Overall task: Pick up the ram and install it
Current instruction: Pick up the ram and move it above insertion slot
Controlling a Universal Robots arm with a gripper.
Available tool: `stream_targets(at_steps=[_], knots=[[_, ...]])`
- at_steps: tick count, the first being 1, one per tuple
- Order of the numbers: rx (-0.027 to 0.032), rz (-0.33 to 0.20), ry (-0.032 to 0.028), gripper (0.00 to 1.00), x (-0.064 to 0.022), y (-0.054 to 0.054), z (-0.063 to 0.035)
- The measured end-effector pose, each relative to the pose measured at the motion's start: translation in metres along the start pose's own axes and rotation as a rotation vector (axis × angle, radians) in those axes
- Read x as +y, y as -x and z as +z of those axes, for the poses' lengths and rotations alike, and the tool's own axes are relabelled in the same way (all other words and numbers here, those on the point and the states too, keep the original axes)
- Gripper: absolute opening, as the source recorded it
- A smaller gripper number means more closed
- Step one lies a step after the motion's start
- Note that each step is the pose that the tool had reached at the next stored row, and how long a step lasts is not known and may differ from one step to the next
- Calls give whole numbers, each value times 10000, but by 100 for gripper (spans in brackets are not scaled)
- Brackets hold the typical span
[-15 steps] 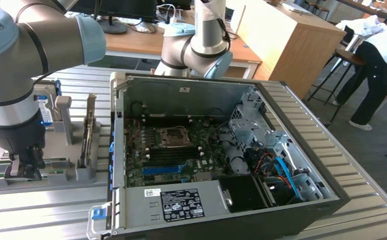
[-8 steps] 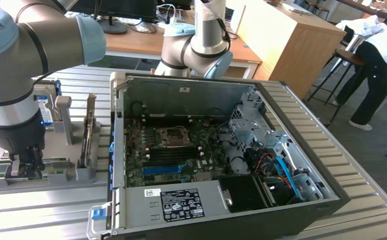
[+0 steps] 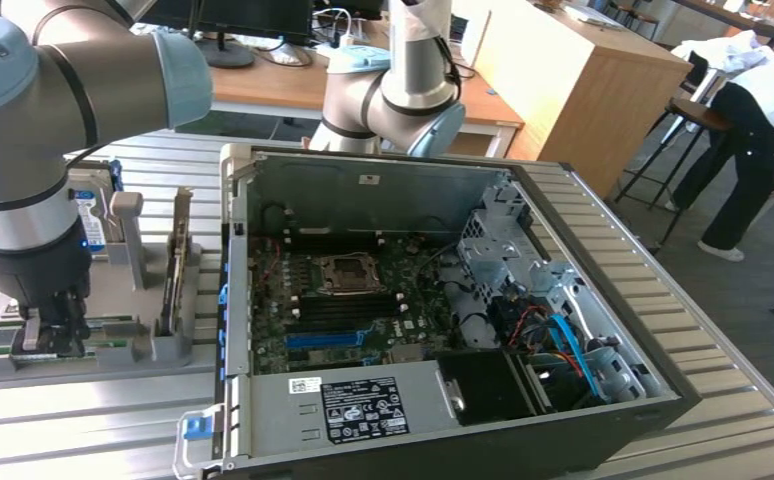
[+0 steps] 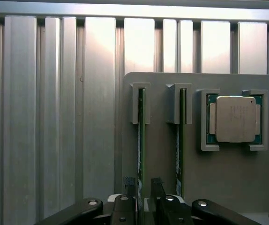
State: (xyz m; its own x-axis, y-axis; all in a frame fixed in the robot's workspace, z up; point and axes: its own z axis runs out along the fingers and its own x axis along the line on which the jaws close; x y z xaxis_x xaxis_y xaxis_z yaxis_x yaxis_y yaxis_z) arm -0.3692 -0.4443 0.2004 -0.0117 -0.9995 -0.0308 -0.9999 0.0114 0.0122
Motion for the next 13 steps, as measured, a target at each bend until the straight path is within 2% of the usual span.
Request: stream_targets(at_steps=[7, 8, 13], knots=[[0, 0, -1, 25, 0, 0, 0], [0, 0, 0, 19, 0, 0, 0], [0, 1, 0, 19, 0, 0, 0]])
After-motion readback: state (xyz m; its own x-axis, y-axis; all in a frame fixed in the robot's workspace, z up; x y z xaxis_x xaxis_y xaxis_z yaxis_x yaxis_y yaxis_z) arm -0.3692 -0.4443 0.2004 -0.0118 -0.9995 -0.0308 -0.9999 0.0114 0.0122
